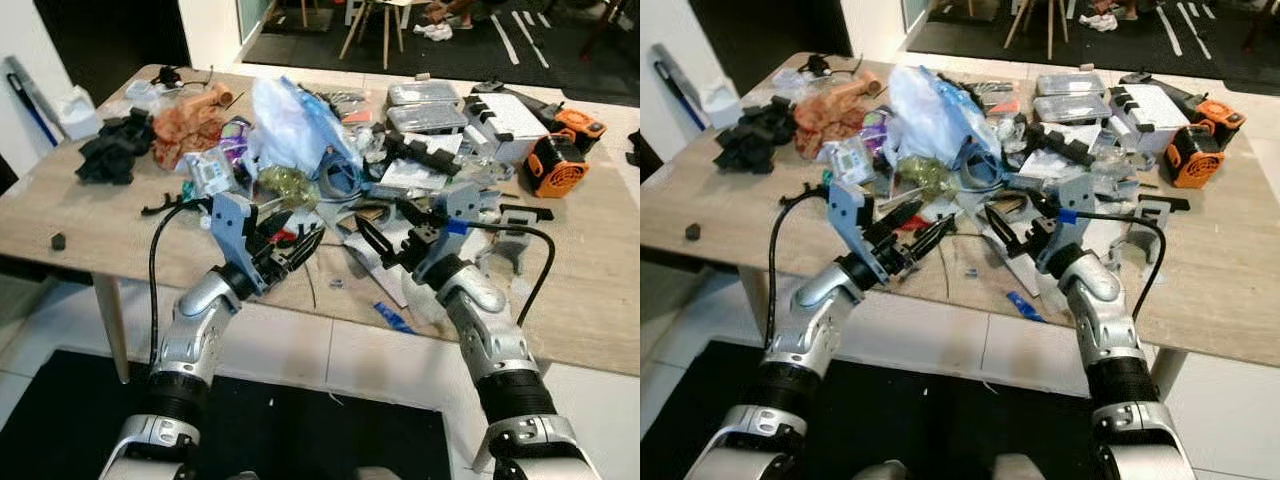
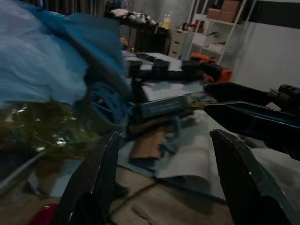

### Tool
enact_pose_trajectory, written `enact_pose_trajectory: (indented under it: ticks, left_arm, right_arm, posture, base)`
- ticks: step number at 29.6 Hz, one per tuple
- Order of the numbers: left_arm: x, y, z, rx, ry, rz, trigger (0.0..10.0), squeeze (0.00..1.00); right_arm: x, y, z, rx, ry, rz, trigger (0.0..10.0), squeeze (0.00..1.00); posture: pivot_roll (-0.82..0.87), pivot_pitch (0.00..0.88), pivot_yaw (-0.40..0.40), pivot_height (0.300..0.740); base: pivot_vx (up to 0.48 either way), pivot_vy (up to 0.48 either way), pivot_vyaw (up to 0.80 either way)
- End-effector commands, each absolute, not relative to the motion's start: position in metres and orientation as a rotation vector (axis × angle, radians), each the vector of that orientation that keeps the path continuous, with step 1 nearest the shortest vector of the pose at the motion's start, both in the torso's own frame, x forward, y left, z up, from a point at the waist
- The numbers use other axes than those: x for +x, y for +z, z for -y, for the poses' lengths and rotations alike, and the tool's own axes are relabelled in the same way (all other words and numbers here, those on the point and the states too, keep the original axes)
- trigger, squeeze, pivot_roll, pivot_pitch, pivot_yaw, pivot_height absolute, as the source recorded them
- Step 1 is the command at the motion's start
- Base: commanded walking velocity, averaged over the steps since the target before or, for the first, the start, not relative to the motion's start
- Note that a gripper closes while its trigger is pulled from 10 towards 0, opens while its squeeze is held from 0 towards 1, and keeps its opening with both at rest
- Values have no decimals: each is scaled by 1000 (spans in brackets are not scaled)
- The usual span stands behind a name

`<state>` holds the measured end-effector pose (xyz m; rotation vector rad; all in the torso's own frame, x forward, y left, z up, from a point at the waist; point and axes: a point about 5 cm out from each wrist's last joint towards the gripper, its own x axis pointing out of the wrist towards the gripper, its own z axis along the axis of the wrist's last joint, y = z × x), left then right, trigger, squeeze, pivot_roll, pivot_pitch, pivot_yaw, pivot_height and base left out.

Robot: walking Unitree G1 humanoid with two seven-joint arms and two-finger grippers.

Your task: Picking trash to rubbish bin

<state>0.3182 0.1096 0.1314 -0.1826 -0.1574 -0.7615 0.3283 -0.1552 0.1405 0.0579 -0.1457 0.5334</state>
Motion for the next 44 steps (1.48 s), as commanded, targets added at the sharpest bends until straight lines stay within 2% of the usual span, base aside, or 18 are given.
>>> enact_pose_trajectory:
  ticks: [1, 19, 29, 36, 41, 44]
  left_arm:
    - [317, 130, -112, -178, -761, 157, 10000, 0]
    - [317, 131, -112, -182, -758, 163, 10000, 0]
    - [316, 133, -113, -173, -761, 180, 10000, 0]
    - [314, 136, -115, -177, -771, 197, 10000, 0]
    - [311, 142, -116, -183, -802, 222, 10000, 0]
    - [311, 144, -116, -181, -804, 228, 10000, 0]
  right_arm:
    - [329, 138, 155, 62, 532, 135, 10000, 0]
    - [329, 139, 155, 61, 533, 136, 10000, 0]
    - [329, 146, 156, -11, 542, 162, 10000, 0]
    - [338, 181, 174, -111, 474, 265, 10000, 0]
    - [345, 201, 196, -175, 370, 283, 10000, 0]
    - [346, 204, 198, -178, 366, 279, 10000, 0]
  posture:
    - [-91, 0, -24, 740]
    - [-92, 0, -24, 740]
    - [-92, 0, -24, 740]
    - [-91, 0, -21, 740]
    - [-91, 0, -17, 740]
    - [-91, 0, -17, 740]
  base:
    - [368, 0, 0]
    - [353, 0, 0]
    - [0, -49, 0]
    - [0, -440, 0]
    - [0, 0, 0]
    - [0, 0, -800]
